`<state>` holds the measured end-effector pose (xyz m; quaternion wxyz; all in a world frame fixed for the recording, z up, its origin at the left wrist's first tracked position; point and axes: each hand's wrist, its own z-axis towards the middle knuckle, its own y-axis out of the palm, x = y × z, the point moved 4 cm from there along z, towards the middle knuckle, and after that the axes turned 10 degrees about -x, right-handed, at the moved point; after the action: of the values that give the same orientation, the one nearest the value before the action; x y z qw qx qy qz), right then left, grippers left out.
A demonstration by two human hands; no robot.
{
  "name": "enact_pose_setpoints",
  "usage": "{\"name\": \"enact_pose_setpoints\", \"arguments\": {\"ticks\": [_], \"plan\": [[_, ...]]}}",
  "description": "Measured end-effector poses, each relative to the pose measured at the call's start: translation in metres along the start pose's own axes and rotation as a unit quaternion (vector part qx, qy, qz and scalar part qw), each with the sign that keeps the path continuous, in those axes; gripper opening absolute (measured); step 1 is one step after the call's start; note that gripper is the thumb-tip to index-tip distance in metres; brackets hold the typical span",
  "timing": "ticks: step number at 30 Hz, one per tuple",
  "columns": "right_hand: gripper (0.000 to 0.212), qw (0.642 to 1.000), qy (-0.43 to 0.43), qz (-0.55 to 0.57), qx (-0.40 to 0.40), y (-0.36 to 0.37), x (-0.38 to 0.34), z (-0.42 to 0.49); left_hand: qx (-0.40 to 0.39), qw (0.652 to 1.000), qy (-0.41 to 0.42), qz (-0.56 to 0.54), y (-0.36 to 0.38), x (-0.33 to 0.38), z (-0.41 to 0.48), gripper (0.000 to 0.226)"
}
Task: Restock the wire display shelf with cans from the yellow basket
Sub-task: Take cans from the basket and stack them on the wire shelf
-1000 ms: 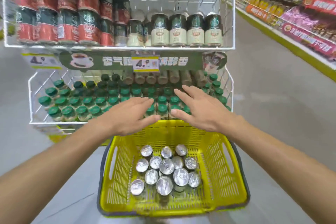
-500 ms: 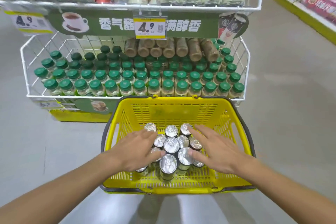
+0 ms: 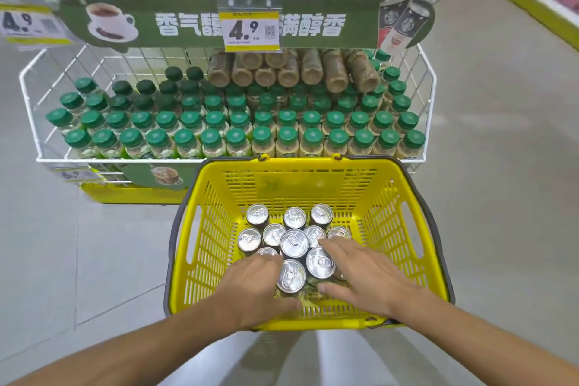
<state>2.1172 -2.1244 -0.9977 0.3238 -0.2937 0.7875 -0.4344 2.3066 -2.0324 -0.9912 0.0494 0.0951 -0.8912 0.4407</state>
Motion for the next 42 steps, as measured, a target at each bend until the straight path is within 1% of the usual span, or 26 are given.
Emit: {"name": "enact_pose_setpoints", "arguments": {"ticks": [3, 5, 7, 9, 11, 12, 15, 17, 19, 22, 25, 29, 31, 33, 36, 38, 40, 42], "plan": [[0.068, 1.000, 0.008, 0.019, 0.015, 0.000, -0.002, 0.004, 0.030, 0.999, -0.009, -0.035, -0.002, 0.001, 0.005, 0.054], [0.058, 0.998, 0.001, 0.053, 0.028, -0.003, -0.001, 0.002, 0.046, 0.997, 0.005, -0.069, -0.009, -0.001, 0.001, 0.049], [0.058, 0.991, -0.012, 0.125, 0.053, -0.016, 0.000, -0.005, 0.065, 0.992, 0.030, -0.108, -0.023, -0.003, -0.008, 0.047], [0.057, 0.970, -0.033, 0.224, 0.086, -0.043, -0.002, -0.013, 0.082, 0.977, 0.061, -0.187, -0.047, -0.007, -0.022, 0.047], [0.050, 0.943, -0.063, 0.300, 0.128, -0.080, -0.004, -0.019, 0.105, 0.951, 0.105, -0.270, -0.082, -0.011, -0.038, 0.042], [0.048, 0.932, -0.077, 0.320, 0.153, -0.102, -0.005, -0.021, 0.122, 0.938, 0.130, -0.297, -0.103, -0.013, -0.046, 0.040], [0.047, 0.907, -0.116, 0.345, 0.212, -0.180, -0.010, -0.024, 0.174, 0.894, 0.206, -0.357, -0.180, -0.017, -0.068, 0.042], [0.046, 0.890, -0.135, 0.361, 0.243, -0.237, -0.013, -0.025, 0.200, 0.868, 0.246, -0.381, -0.234, -0.018, -0.081, 0.042], [0.043, 0.876, -0.153, 0.374, 0.264, -0.293, -0.016, -0.027, 0.223, 0.853, 0.271, -0.386, -0.286, -0.018, -0.094, 0.038], [0.036, 0.864, -0.170, 0.380, 0.284, -0.368, -0.017, -0.032, 0.239, 0.834, 0.301, -0.397, -0.355, -0.012, -0.106, 0.031], [0.031, 0.857, -0.169, 0.394, 0.288, -0.424, -0.009, -0.033, 0.260, 0.828, 0.306, -0.392, -0.413, -0.004, -0.109, 0.039], [0.041, 0.850, -0.151, 0.406, 0.299, -0.475, 0.007, -0.031, 0.284, 0.813, 0.281, -0.424, -0.467, 0.000, -0.097, 0.046], [0.046, 0.856, -0.133, 0.391, 0.312, -0.495, 0.015, -0.025, 0.279, 0.811, 0.269, -0.438, -0.486, 0.002, -0.085, 0.044], [0.044, 0.855, -0.118, 0.384, 0.329, -0.513, 0.025, -0.015, 0.277, 0.807, 0.265, -0.450, -0.502, 0.005, -0.072, 0.040], [0.028, 0.859, -0.107, 0.370, 0.337, -0.533, 0.041, 0.002, 0.284, 0.787, 0.259, -0.482, -0.521, 0.009, -0.054, 0.042], [0.022, 0.860, -0.113, 0.361, 0.344, -0.540, 0.049, 0.011, 0.289, 0.786, 0.250, -0.486, -0.530, 0.012, -0.044, 0.041], [0.023, 0.855, -0.111, 0.373, 0.343, -0.544, 0.056, 0.019, 0.287, 0.793, 0.242, -0.479, -0.536, 0.015, -0.035, 0.033], [0.030, 0.854, -0.101, 0.374, 0.347, -0.548, 0.063, 0.026, 0.283, 0.797, 0.233, -0.480, -0.542, 0.017, -0.022, 0.031]]}}
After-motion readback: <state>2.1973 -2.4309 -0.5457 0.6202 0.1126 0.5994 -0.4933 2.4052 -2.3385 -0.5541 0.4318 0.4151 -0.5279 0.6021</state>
